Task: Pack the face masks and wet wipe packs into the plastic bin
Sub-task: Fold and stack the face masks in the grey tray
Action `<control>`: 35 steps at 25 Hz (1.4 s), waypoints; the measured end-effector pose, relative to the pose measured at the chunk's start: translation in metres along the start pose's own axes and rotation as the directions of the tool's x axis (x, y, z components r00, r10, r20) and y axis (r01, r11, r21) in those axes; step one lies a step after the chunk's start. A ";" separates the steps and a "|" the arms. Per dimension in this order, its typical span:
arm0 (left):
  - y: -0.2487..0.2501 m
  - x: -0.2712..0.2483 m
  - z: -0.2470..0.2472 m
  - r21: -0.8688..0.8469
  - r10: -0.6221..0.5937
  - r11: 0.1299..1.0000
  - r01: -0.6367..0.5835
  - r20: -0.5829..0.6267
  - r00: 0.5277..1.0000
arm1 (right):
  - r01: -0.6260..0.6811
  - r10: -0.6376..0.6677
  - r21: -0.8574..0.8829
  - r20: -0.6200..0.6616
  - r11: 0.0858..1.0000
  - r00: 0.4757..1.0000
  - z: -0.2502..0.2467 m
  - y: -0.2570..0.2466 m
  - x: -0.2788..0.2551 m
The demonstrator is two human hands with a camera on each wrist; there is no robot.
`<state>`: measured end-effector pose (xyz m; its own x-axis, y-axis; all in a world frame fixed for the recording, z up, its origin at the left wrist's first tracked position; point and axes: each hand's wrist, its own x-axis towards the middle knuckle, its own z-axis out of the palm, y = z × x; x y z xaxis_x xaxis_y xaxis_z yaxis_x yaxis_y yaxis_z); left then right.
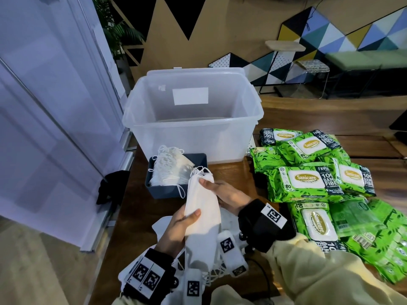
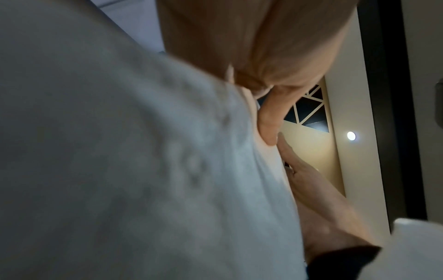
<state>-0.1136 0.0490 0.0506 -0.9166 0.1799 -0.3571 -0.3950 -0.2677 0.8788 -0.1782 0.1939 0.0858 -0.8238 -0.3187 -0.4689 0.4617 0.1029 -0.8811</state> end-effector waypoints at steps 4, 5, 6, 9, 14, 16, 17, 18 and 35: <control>-0.006 -0.006 0.002 -0.007 -0.012 1.000 0.012 0.025 1.000 | -0.016 0.056 0.254 -0.151 0.967 0.987 0.005 -0.005 0.009; -0.006 -0.006 0.004 -0.001 0.001 1.000 -0.001 0.030 1.000 | -0.021 0.073 0.250 -0.199 0.968 0.977 0.006 -0.004 0.012; -0.006 -0.006 0.005 0.013 0.020 1.000 -0.021 0.028 0.999 | -0.021 0.076 0.227 -0.238 0.974 0.968 0.009 -0.005 0.011; -0.006 -0.001 0.006 0.132 0.109 0.985 -0.111 0.019 0.994 | 0.046 0.030 0.239 -0.308 0.970 0.951 0.015 -0.007 0.011; -0.009 0.007 0.000 0.288 0.135 0.947 -0.138 0.032 0.990 | 0.117 -0.029 0.260 -0.318 0.958 0.948 0.014 -0.007 0.013; -0.014 0.002 -0.011 0.328 0.138 0.934 -0.139 0.027 0.990 | 0.139 -0.067 0.231 -0.292 0.963 0.954 -0.001 -0.015 0.013; -0.015 -0.002 -0.017 0.341 0.125 0.931 -0.130 0.037 0.992 | 0.143 -0.077 0.224 -0.280 0.964 0.957 -0.012 -0.021 0.015; -0.016 -0.004 -0.024 0.349 0.101 0.931 -0.107 0.037 0.994 | 0.143 -0.086 0.200 -0.267 0.969 0.960 -0.023 -0.030 0.015; -0.026 -0.050 -0.097 -0.031 0.180 0.971 -0.238 -0.562 0.807 | -0.170 0.058 -0.977 -0.164 0.130 0.985 -0.115 0.122 0.024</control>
<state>-0.0634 -0.0446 0.0152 -0.8460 -0.4353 -0.3080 -0.1674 -0.3317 0.9284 -0.1799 0.3069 -0.0399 -0.8384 -0.1539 -0.5230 -0.1217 0.9880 -0.0956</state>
